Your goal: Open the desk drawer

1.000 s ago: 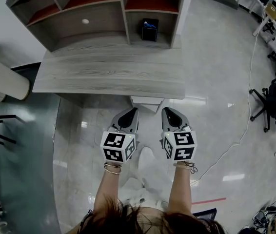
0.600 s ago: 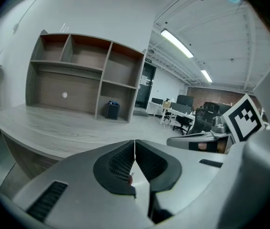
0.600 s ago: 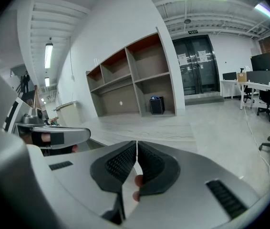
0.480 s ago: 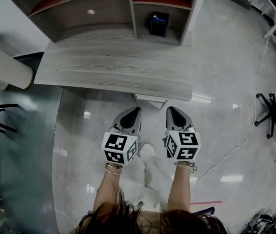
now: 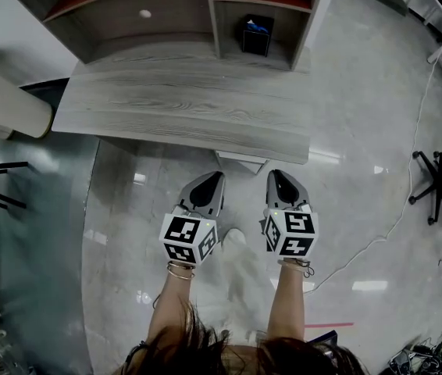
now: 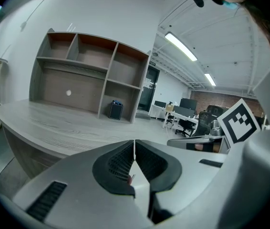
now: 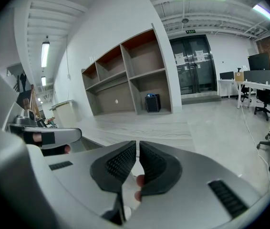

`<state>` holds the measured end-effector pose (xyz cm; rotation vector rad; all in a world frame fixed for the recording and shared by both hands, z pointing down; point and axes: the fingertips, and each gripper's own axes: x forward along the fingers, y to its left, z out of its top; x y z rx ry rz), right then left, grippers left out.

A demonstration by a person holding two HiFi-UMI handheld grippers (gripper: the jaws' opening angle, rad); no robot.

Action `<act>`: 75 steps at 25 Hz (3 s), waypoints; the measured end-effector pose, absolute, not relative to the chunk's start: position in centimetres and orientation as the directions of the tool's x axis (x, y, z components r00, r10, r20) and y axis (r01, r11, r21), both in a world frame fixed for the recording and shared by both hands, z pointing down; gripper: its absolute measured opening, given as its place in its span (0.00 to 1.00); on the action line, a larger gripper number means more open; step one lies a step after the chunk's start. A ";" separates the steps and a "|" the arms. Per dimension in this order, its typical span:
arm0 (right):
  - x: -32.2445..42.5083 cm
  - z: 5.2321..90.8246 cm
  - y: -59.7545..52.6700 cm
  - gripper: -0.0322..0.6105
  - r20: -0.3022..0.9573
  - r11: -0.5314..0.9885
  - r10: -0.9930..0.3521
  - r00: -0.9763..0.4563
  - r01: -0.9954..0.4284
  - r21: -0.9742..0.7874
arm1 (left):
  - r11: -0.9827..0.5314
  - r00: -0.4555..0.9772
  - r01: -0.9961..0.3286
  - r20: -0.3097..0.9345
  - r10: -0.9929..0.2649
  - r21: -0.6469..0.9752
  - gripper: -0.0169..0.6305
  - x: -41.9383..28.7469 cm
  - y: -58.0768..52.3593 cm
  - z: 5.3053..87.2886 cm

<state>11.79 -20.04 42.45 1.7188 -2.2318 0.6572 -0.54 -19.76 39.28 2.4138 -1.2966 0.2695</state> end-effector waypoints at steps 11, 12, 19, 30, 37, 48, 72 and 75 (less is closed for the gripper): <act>12.2 46.8 -20.3 0.09 0.511 0.187 -0.813 -0.280 -0.956 -0.227 | -0.483 0.547 -0.837 0.381 -0.745 0.257 0.04 -2.2 -21.5 42.7; 12.2 47.2 -20.3 0.09 0.518 0.184 -0.809 -0.279 -0.956 -0.227 | -0.483 0.548 -0.836 0.384 -0.743 0.259 0.04 -2.3 -21.5 43.0; 12.6 49.3 -20.3 0.09 0.543 0.134 -0.805 -0.240 -0.965 -0.227 | -0.469 0.550 -0.835 0.390 -0.739 0.288 0.04 -2.7 -21.8 44.7; 12.1 52.0 -21.2 0.09 0.568 0.131 -0.789 -0.234 -0.967 -0.217 | -0.467 0.548 -0.836 0.395 -0.737 0.288 0.05 -3.8 -22.8 47.1; 12.0 53.6 -21.8 0.09 0.589 0.135 -0.775 -0.229 -0.970 -0.200 | -0.474 0.552 -0.834 0.424 -0.718 0.284 0.05 -4.2 -23.6 49.3; 11.8 57.2 -22.0 0.15 0.638 0.101 -0.742 -0.206 -0.975 -0.197 | -0.483 0.566 -0.824 0.463 -0.682 0.297 0.06 -4.6 -24.8 52.8; 12.9 61.6 -24.5 0.20 0.690 0.109 -0.700 -0.185 -0.982 -0.153 | -0.534 0.593 -0.797 0.538 -0.600 0.283 0.09 -4.0 -27.3 58.2; 12.9 61.7 -25.0 0.21 0.686 0.111 -0.701 -0.193 -0.980 -0.162 | -0.543 0.596 -0.793 0.536 -0.598 0.275 0.10 -3.9 -27.8 58.6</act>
